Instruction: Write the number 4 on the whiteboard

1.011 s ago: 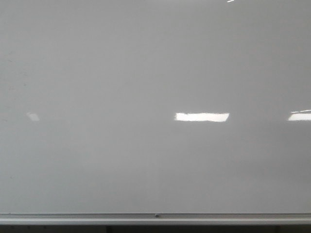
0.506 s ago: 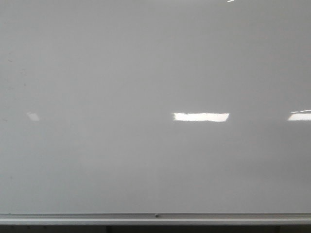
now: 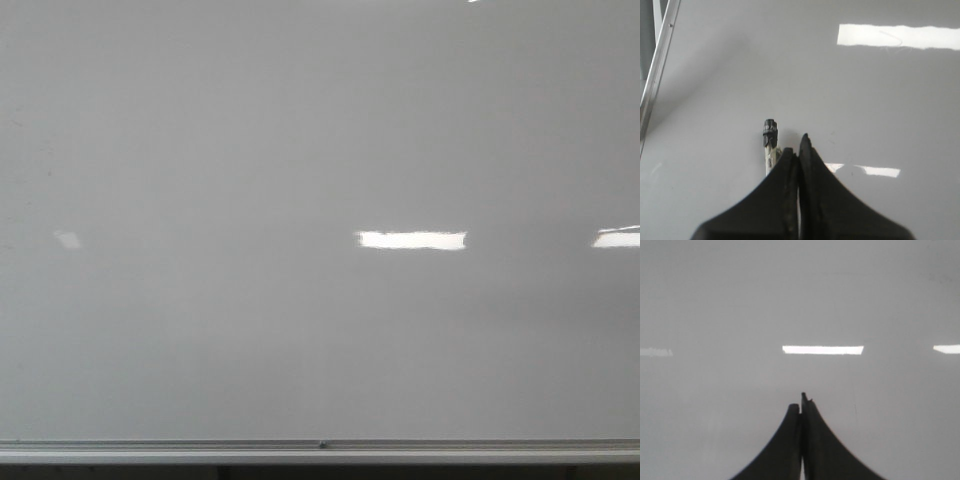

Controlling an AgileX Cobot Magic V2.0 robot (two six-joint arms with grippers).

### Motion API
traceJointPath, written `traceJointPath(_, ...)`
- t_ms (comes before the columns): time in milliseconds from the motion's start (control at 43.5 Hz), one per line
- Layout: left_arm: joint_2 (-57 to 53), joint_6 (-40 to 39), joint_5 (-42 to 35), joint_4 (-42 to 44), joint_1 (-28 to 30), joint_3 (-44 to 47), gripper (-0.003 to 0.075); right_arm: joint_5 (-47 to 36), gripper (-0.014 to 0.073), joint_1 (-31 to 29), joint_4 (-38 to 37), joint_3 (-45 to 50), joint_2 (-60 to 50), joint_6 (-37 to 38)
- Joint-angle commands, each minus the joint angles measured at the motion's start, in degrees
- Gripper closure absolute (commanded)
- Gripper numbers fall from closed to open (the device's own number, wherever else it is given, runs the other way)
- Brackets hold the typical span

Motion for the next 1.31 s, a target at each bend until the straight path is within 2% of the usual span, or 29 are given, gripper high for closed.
traceJointPath(0,0.83,-0.08,-0.55,2.41,0.04,-6.01,0.0741,0.71,0.0662,-0.32,-0.33,-7.75,0.73,-0.24)
traceJointPath(184,8.01,-0.08,9.46,5.22,0.04,-13.13,0.0741,6.82,0.0662,-0.32,-0.33,-15.11,7.45,-0.24)
traceJointPath(460,16.39,-0.08,7.62,5.22,0.04,-14.63,0.0738,6.63,0.0662,-0.32,-0.33,-17.48,11.97,-0.24)
traceJointPath(529,16.53,-0.08,7.62,5.22,0.04,-14.63,0.0705,6.63,0.0656,-0.26,-0.33,-17.48,11.97,-0.24)
traceJointPath(575,16.53,-0.08,7.75,5.22,0.04,-14.63,0.0645,6.63,0.0631,-0.21,-0.33,-17.48,11.97,-0.24)
traceJointPath(621,16.53,-0.08,7.75,5.22,0.04,-14.63,0.0552,6.69,0.0587,-0.21,-0.33,-17.48,11.97,-0.24)
traceJointPath(667,16.53,-0.08,7.75,5.22,0.04,-14.63,0.0433,6.69,0.0513,-0.21,-0.33,-17.48,11.97,-0.24)
traceJointPath(713,16.53,-0.08,7.75,5.22,0.04,-14.63,0.0281,6.69,0.0438,-0.21,-0.33,-17.48,11.97,-0.24)
traceJointPath(782,16.53,-0.08,7.49,5.22,0.04,-14.63,0.0123,6.69,0.0315,-0.21,-0.33,-17.48,11.97,-0.24)
traceJointPath(828,16.53,-0.08,6.44,5.22,0.04,-14.63,0.0058,6.69,0.0237,-0.21,-0.33,-17.48,11.97,-0.24)
traceJointPath(874,16.53,-0.08,5.10,5.11,0.04,-14.63,0.0025,6.69,0.0174,-0.21,-0.33,-17.48,11.97,-0.24)
traceJointPath(966,16.79,-0.08,4.68,5.40,0.04,-14.77,0.0034,6.69,0.0104,-0.21,-0.33,-17.48,11.97,-0.24)
traceJointPath(1103,21.71,0.02,7.85,6.09,0.04,-16.12,0.0069,6.69,0.0108,-0.21,-0.33,-17.48,11.97,-0.24)
traceJointPath(1287,37.42,0.02,9.18,6.64,0.45,-22.26,0.0094,6.63,0.0109,-0.21,-0.33,-17.48,11.97,-0.24)
